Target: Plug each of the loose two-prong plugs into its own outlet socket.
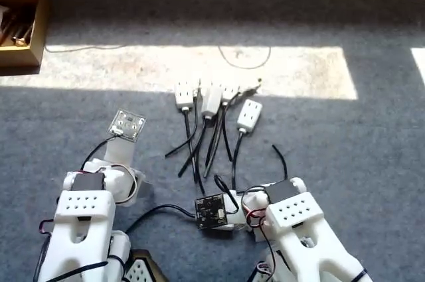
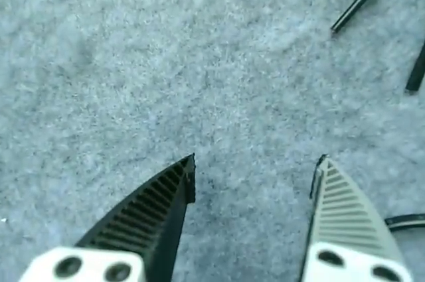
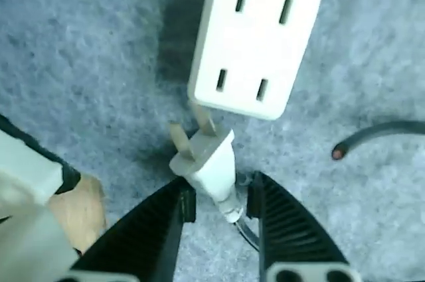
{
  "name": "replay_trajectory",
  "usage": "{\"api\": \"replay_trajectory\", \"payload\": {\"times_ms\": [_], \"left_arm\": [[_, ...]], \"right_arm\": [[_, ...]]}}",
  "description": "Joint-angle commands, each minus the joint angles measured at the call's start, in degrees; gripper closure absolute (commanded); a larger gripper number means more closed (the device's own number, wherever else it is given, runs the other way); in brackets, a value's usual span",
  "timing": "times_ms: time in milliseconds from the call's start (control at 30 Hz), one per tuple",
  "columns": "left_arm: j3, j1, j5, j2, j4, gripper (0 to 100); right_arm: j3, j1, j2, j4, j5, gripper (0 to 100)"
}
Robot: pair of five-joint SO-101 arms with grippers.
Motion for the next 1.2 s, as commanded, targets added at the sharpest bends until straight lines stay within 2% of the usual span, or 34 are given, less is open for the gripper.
{"api": "replay_trajectory", "payload": {"times_ms": [0,167,367,467,633,1000,1067,1167], "left_arm": [[-0.2,-0.1,-0.4,-0.7,-0.9,71],[-0.2,0.0,-0.4,-0.7,-0.9,71],[-0.2,0.0,-0.4,-0.7,-0.7,71],[-0.2,0.0,-0.4,-0.7,-0.7,71],[-0.2,0.0,-0.4,-0.7,-0.6,71],[-0.1,0.0,-0.4,-0.7,-0.5,71],[-0.1,0.0,-0.4,-0.7,-0.5,71],[-0.1,0.0,-0.4,-0.7,-0.5,71]], "right_arm": [[-0.3,2.2,0.7,0.7,2.4,89.3],[0.1,3.5,0.7,0.7,4.0,89.5],[0.1,8.5,0.7,0.7,7.8,89.3],[0.1,9.2,0.7,0.7,7.9,89.2],[0.2,9.4,0.7,0.7,7.9,81.4],[0.1,11.2,0.7,0.3,7.9,81.6],[0.0,11.2,0.7,0.2,7.7,84.3],[-0.3,11.2,0.7,0.2,7.7,99.0]]}}
